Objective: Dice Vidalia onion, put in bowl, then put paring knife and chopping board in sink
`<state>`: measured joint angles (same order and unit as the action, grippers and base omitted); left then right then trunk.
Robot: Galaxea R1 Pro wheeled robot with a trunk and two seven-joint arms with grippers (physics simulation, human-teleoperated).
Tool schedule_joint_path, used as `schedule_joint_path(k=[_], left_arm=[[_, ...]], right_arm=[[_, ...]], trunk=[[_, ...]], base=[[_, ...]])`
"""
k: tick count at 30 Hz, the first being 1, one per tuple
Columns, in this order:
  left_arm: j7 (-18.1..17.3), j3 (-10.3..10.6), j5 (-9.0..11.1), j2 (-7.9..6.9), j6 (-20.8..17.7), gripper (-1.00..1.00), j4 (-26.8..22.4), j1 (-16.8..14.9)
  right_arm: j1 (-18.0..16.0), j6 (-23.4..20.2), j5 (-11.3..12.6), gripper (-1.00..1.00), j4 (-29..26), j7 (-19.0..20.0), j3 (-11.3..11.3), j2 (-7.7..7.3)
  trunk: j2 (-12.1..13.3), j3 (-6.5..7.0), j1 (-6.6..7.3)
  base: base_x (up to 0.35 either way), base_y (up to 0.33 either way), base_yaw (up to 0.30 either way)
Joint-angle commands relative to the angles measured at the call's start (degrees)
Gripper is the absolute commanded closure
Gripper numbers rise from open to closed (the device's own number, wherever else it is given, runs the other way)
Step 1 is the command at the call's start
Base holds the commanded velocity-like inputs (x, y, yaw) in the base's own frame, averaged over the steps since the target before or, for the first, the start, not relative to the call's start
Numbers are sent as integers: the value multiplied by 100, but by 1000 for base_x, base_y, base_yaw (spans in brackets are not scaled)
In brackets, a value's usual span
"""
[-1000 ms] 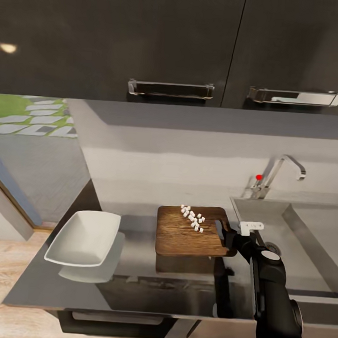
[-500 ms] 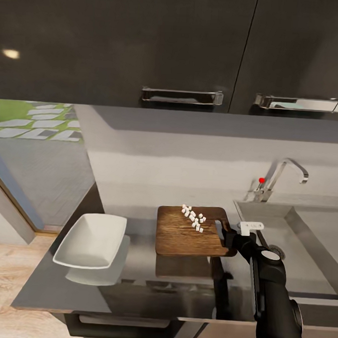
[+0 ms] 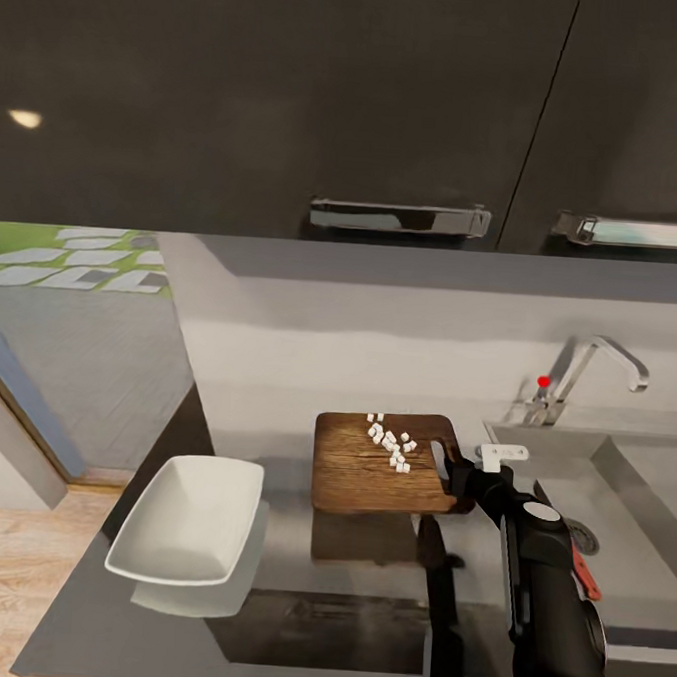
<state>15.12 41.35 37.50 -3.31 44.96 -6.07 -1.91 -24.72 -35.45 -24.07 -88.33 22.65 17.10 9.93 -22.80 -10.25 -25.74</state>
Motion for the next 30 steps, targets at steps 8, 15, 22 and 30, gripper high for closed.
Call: schedule_joint_path(k=[8,15,22,30], left_arm=[[60,49,5,-3,5,-100,-8,-2],[61,49,5,-3,4,-100,-8,-2],[59,50,4,-3,6,-100,-8,-2],[57,57,3,-3,13,-100,-8,-2]], right_arm=[[-7,-13,-56,100,-8,55,13,6],[-7,-15,-54,100,-8,55,6,6],[-7,-14,-54,100,-8,55,4,6],[-7,-15,-54,100,-8,55,4,6]], trunk=[[-11,61,-4],[-11,124,-4],[-11,188,-4],[-11,260,-4]], base=[[-3,79,0],[-8,287,0],[-5,282,0],[-152,118,0]])
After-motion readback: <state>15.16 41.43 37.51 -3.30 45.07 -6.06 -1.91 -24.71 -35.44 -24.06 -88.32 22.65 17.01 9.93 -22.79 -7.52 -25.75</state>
